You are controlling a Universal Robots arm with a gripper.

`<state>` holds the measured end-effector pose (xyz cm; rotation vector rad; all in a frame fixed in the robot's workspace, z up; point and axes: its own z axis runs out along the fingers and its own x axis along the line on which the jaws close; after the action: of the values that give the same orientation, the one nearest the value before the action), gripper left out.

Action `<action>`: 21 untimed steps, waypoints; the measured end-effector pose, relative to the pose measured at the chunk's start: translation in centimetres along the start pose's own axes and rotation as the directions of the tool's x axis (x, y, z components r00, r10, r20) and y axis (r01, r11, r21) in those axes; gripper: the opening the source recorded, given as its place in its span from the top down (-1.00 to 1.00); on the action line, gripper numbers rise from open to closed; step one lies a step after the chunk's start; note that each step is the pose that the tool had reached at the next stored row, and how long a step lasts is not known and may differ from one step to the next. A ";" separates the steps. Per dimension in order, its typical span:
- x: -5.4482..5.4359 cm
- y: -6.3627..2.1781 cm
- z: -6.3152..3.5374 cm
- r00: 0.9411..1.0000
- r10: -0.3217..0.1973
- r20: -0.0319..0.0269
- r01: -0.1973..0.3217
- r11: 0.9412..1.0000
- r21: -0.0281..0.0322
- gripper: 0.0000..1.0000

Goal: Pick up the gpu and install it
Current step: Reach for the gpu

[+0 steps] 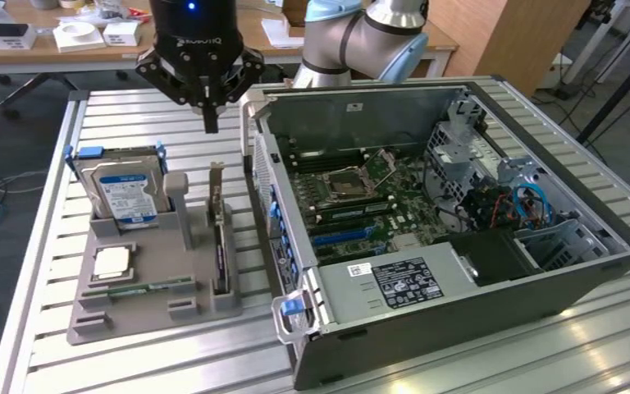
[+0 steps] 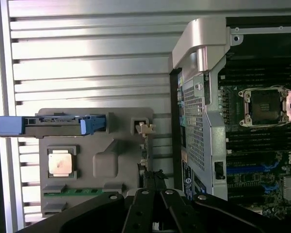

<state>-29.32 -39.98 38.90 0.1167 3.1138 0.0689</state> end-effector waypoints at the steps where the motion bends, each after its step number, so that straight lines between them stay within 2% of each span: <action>1: 0.0 -0.09 0.00 1.000 0.000 0.000 0.000 1.000 0.000 0.80; 21: 0.5 -3.75 -0.18 1.000 0.000 0.000 0.000 1.000 0.000 0.80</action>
<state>-30.10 -43.69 38.90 0.1166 3.1137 0.0688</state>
